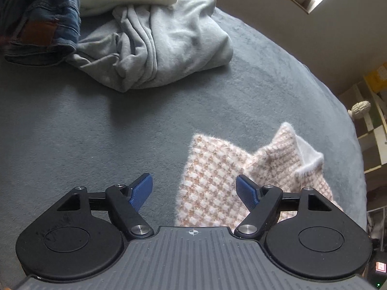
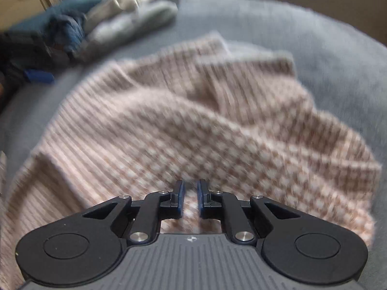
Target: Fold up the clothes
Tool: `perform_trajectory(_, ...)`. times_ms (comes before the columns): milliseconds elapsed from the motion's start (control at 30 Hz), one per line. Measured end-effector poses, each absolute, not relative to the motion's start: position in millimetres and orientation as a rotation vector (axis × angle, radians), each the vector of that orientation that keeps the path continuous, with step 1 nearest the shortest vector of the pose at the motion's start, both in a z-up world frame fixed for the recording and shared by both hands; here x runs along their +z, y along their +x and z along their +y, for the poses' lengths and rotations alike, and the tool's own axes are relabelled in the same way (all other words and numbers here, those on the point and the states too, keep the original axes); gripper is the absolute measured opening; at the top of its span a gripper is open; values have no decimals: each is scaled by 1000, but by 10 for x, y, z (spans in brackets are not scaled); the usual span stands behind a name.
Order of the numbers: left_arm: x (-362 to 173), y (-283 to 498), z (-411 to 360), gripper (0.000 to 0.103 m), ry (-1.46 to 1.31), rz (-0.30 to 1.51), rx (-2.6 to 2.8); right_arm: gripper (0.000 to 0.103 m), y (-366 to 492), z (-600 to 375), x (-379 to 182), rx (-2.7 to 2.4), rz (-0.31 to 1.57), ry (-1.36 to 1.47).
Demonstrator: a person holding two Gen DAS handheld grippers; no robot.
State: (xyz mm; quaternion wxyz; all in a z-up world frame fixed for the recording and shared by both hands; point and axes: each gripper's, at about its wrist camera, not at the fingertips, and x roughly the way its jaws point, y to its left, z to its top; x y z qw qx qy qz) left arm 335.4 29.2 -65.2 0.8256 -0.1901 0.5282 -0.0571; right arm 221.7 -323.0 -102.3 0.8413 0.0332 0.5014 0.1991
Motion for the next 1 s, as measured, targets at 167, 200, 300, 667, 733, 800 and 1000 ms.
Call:
perform_trajectory(167, -966, 3790, 171, 78, -400, 1172, -139, 9, 2292, -3396, -1266, 432, 1111, 138)
perform_trajectory(200, -1017, 3868, 148, 80, -398, 1176, -139, 9, 2294, -3426, -1273, 437, 1112, 155)
perform_trajectory(300, -1170, 4104, 80, 79, -393, 1188, -139, 9, 2322, -3464, -1269, 455, 1116, 175)
perform_trajectory(667, -965, 4270, -563, 49, 184, 1160, -484, 9, 2501, -3556, -1302, 497, 1183, 266)
perform_trajectory(733, -982, 4280, -706, 50, 379, 1146, -587, 9, 2521, -3573, -1312, 512, 1190, 270)
perform_trajectory(800, -982, 4324, -757, 50, 444, 1157, -678, 9, 2526, -3595, -1325, 525, 1190, 279)
perform_trajectory(1000, -990, 4497, -824, 49, 434, 1280, -846, 9, 2532, -3618, -1348, 518, 1189, 322)
